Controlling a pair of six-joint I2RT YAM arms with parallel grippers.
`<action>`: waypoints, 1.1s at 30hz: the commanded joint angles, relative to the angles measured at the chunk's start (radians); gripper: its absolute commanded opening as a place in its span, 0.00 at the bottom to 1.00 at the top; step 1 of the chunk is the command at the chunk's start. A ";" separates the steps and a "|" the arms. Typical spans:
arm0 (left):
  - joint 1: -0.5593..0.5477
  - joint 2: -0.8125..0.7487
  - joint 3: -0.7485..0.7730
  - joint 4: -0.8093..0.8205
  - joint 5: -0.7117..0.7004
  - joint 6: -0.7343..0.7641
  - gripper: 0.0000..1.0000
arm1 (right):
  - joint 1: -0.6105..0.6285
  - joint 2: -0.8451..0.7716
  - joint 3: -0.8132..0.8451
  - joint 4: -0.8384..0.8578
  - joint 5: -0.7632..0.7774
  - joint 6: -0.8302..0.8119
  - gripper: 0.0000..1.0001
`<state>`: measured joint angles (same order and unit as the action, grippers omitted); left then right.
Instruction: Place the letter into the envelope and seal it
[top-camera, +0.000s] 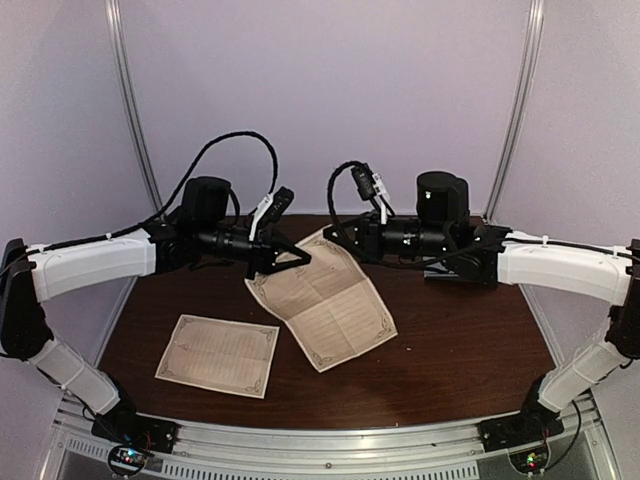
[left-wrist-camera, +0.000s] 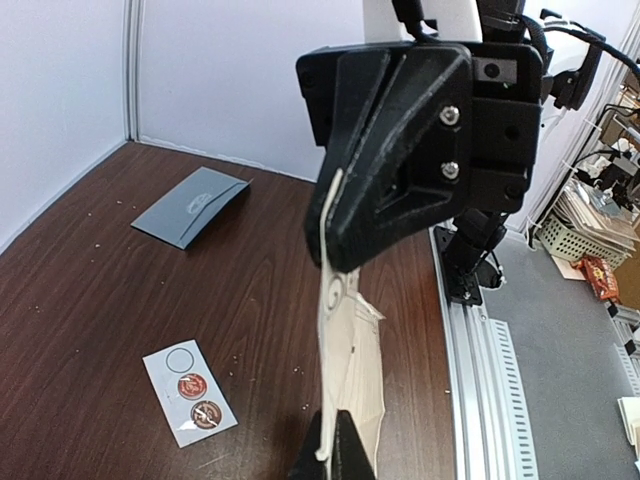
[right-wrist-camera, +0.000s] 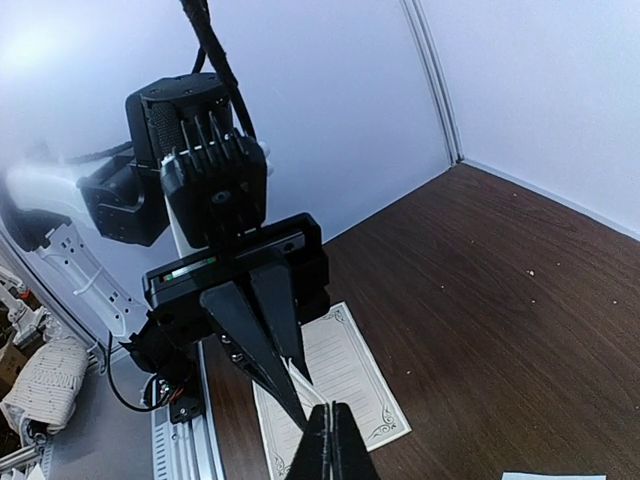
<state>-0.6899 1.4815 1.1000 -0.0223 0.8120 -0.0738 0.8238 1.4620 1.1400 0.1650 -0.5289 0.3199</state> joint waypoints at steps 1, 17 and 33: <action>0.003 0.007 0.021 0.007 0.012 -0.008 0.00 | -0.009 -0.072 -0.018 0.021 0.142 -0.017 0.00; 0.003 -0.004 0.023 0.008 0.018 -0.010 0.00 | -0.028 -0.133 -0.054 -0.035 0.041 -0.052 0.42; 0.003 -0.030 0.021 0.007 0.035 -0.003 0.00 | -0.084 -0.156 -0.267 -0.061 -0.097 -0.032 0.67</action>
<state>-0.6926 1.4815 1.1076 -0.0277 0.8276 -0.0769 0.7498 1.3216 0.8997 0.1055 -0.5911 0.2775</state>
